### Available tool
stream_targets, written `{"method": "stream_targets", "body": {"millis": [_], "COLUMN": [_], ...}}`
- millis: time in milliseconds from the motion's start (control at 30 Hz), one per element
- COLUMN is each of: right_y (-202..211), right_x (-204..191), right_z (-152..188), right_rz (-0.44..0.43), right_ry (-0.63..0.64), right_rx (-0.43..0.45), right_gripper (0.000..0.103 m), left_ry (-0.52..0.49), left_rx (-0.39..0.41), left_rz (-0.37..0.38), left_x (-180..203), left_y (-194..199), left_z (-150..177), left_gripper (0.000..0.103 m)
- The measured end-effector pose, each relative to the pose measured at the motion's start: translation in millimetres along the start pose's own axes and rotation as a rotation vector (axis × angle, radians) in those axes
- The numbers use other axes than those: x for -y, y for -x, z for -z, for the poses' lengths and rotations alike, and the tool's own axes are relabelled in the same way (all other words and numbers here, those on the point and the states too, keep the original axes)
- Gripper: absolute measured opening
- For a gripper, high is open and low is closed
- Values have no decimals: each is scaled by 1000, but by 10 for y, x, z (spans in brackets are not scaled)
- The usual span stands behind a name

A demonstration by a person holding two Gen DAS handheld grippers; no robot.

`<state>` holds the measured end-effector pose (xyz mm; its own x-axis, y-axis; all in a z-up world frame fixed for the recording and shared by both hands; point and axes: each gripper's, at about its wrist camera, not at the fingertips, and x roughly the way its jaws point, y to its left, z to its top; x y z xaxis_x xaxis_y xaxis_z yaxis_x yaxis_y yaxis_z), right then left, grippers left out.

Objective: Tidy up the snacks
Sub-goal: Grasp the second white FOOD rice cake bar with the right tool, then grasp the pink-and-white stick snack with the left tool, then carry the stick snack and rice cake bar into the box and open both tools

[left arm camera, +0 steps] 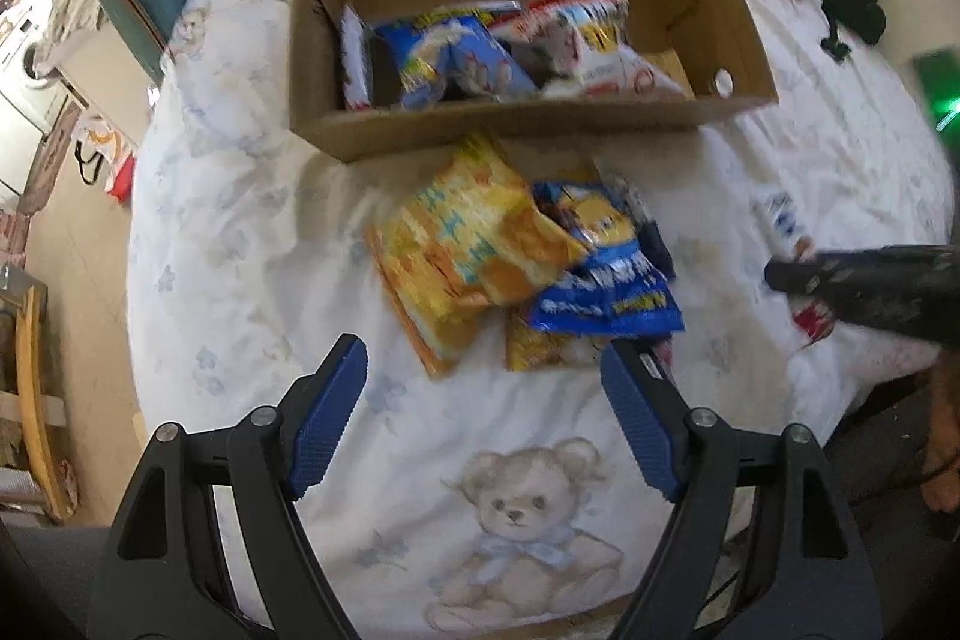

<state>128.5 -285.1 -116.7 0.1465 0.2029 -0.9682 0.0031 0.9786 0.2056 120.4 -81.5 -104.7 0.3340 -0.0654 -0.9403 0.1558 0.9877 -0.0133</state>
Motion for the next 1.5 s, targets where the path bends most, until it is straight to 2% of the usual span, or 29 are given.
{"method": "stream_targets", "body": {"millis": [133, 233, 333, 500, 600, 667, 733, 833, 1100, 1200, 1500], "right_y": [209, 275, 305, 316, 382, 385, 386, 390, 401, 497, 829], "right_x": [61, 191, 321, 378, 401, 411, 420, 409, 321, 269, 201], "right_z": [48, 20, 0, -41, -47, -56, -66, -75, -72, -46, -7], "right_rz": [-52, -74, -111, -164, -174, -182, -186, -189, -204, -259, -346], "right_ry": [-51, -105, -138, -152, -150, -153, -156, -154, -130, -111, -73], "right_rx": [69, 96, 120, 128, 134, 135, 136, 139, 142, 170, 311], "right_gripper": [33, 33, 33, 33, 33, 33, 33, 33, 33, 33, 33], "left_ry": [45, 37, 20, 53, 46, 47, 55, 65, 48, 56, 98], "left_rx": [-2, -18, -64, -107, -142, -173, -178, -171, -116, -75, 70], "left_rz": [42, 67, 60, 26, 17, 18, 28, 58, 48, 47, 48], "left_x": [231, 476, 690, 864, 933, 954, 956, 898, 685, 543, 131], "left_y": [12, -55, -209, -442, -568, -647, -662, -611, -317, -137, 481], "left_z": [79, 149, 208, 253, 254, 261, 272, 276, 263, 261, 127], "left_gripper": [78, 78, 78, 75, 49, 22, 15, 14, 14, 14, 14]}}
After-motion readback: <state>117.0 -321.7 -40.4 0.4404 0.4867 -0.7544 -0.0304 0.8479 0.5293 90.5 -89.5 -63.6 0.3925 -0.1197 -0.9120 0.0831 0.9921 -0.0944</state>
